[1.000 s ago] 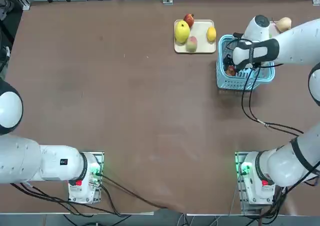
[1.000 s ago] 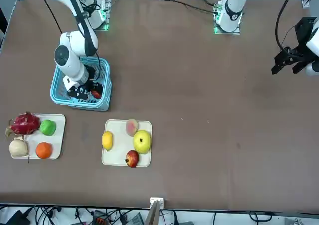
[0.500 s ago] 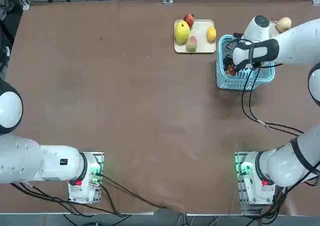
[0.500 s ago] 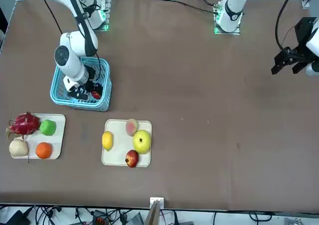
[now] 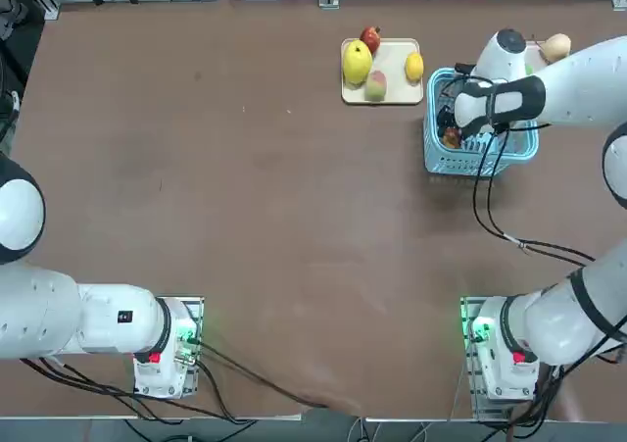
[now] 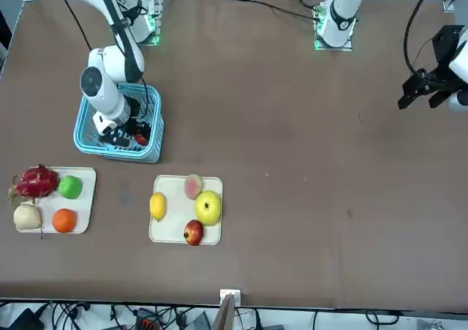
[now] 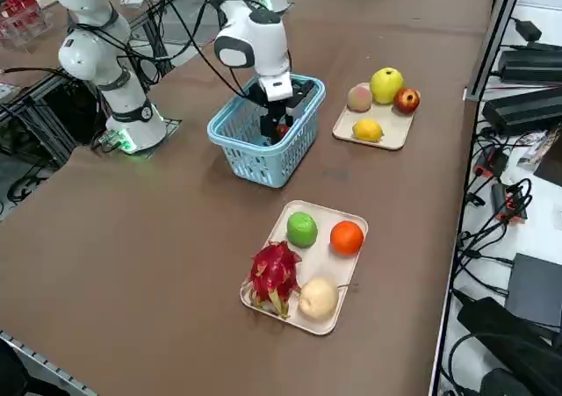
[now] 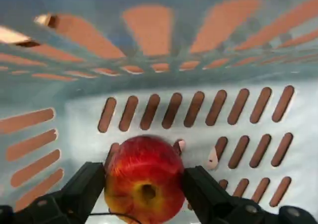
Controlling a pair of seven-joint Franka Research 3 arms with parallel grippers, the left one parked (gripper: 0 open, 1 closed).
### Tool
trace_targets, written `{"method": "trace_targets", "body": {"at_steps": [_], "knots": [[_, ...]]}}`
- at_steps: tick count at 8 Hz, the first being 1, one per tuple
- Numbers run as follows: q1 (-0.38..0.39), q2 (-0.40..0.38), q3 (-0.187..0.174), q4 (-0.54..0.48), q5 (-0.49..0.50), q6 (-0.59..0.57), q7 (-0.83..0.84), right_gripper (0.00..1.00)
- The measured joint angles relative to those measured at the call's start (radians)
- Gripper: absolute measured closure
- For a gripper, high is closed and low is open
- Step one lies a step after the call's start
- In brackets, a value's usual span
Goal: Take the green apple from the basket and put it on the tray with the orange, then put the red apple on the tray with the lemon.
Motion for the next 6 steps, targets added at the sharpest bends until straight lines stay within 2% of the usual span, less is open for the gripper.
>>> {"method": "trace_targets", "body": {"at_steps": [6], "knots": [[0.017, 0.001, -0.001, 0.013, -0.025, -0.036, -0.001, 0.0]]}}
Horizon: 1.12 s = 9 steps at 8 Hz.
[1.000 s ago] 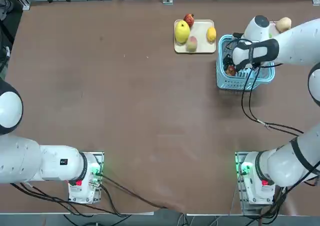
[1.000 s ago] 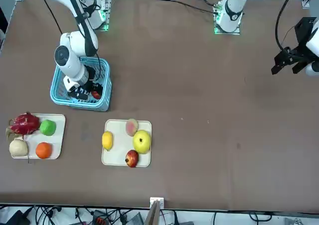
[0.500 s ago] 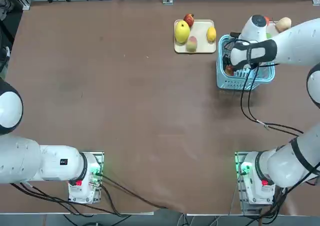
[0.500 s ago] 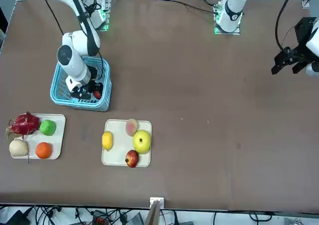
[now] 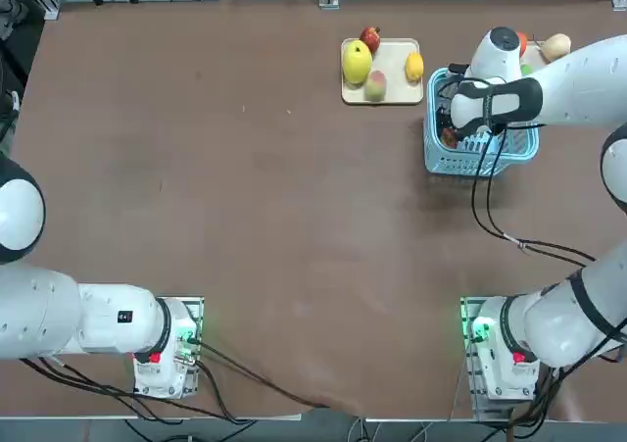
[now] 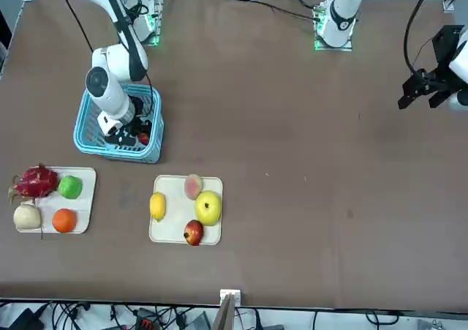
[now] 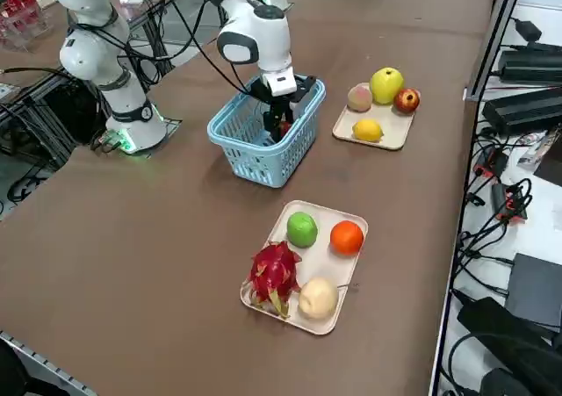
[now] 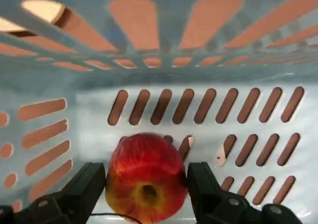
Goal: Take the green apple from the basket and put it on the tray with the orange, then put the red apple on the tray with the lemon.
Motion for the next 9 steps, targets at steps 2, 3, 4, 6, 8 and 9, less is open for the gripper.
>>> {"method": "trace_targets", "body": {"at_steps": [2, 3, 4, 6, 8, 9], "knots": [[0.0, 0.003, -0.002, 0.0, 0.0, -0.001, 0.0, 0.0], [-0.001, 0.005, -0.003, 0.0, 0.0, -0.002, 0.0, 0.0], [-0.001, 0.01, -0.004, 0.0, 0.0, -0.001, 0.0, 0.03], [-0.001, 0.013, -0.004, 0.001, 0.0, 0.002, 0.005, 0.05], [-0.001, 0.012, -0.004, 0.003, 0.0, 0.002, 0.024, 0.12], [-0.001, 0.01, -0.005, 0.003, 0.0, 0.001, 0.027, 0.12]]}}
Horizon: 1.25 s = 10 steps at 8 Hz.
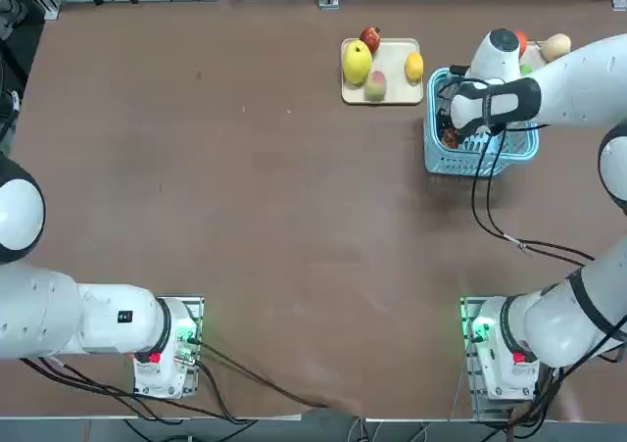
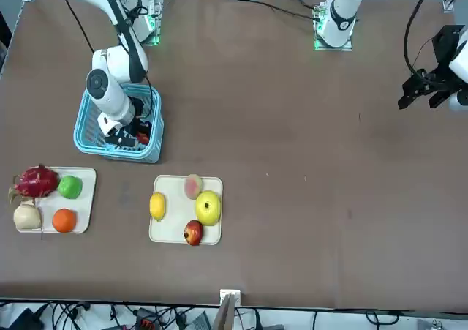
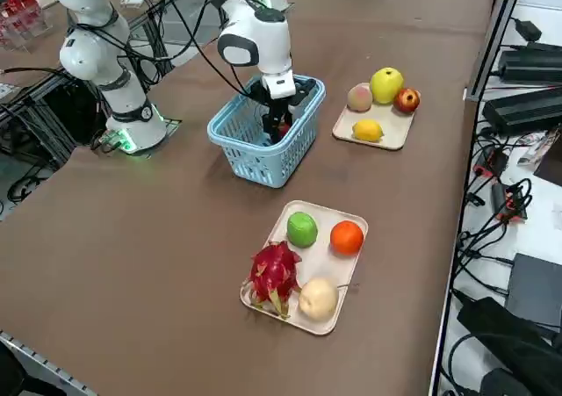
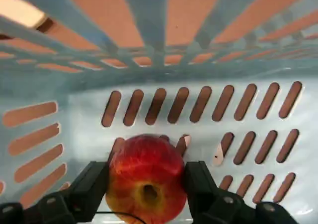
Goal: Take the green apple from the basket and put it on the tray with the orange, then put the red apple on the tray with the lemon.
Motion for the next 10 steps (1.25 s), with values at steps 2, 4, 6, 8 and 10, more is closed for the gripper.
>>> {"method": "trace_targets", "body": {"at_steps": [2, 4, 6, 8, 10], "knots": [[-0.002, -0.032, -0.012, 0.009, 0.0, -0.071, 0.001, 0.12], [-0.018, -0.134, -0.026, 0.024, -0.005, -0.21, 0.002, 0.12], [-0.05, -0.255, -0.029, 0.056, -0.039, -0.366, 0.005, 0.13], [-0.073, -0.315, -0.03, 0.195, -0.062, -0.581, 0.026, 0.13], [-0.079, -0.306, -0.03, 0.37, -0.063, -0.702, 0.052, 0.13]]}}
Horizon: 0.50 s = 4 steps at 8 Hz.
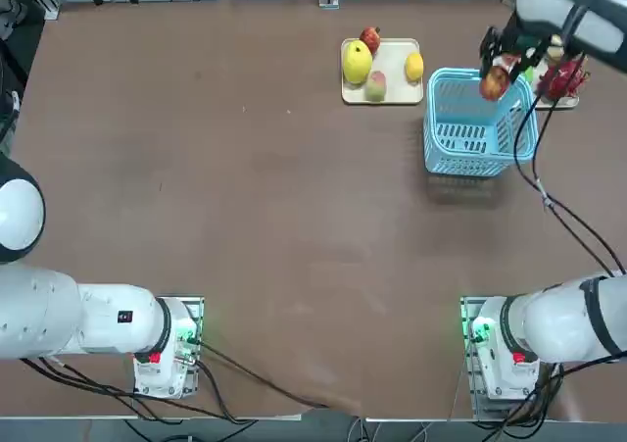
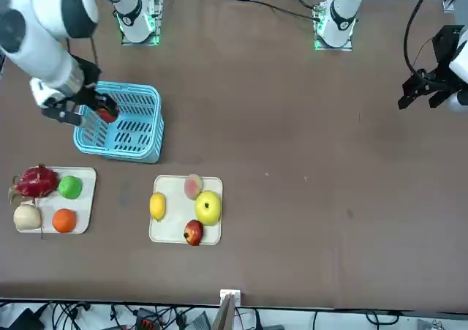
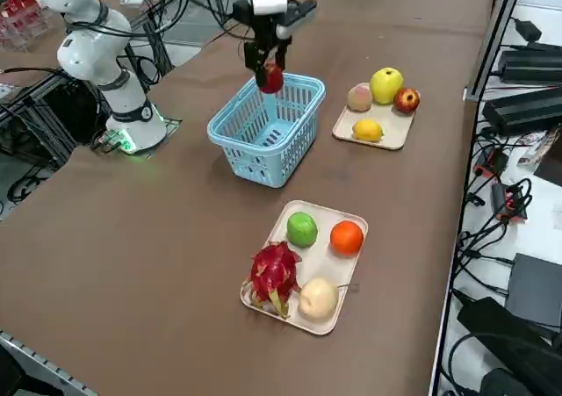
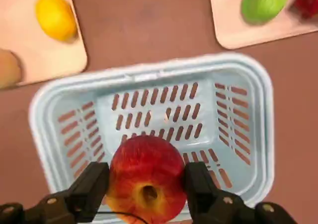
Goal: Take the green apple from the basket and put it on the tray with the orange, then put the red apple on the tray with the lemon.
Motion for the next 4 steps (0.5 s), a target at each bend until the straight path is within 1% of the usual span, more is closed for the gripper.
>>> {"method": "trace_targets", "body": {"at_steps": [1, 2, 4], "knots": [[0.001, 0.031, 0.001, 0.071, 0.001, -0.008, 0.038, 0.13], [0.004, 0.087, 0.006, 0.144, 0.006, -0.007, 0.096, 0.13], [0.036, 0.26, 0.024, 0.313, 0.055, -0.001, 0.238, 0.13]]}}
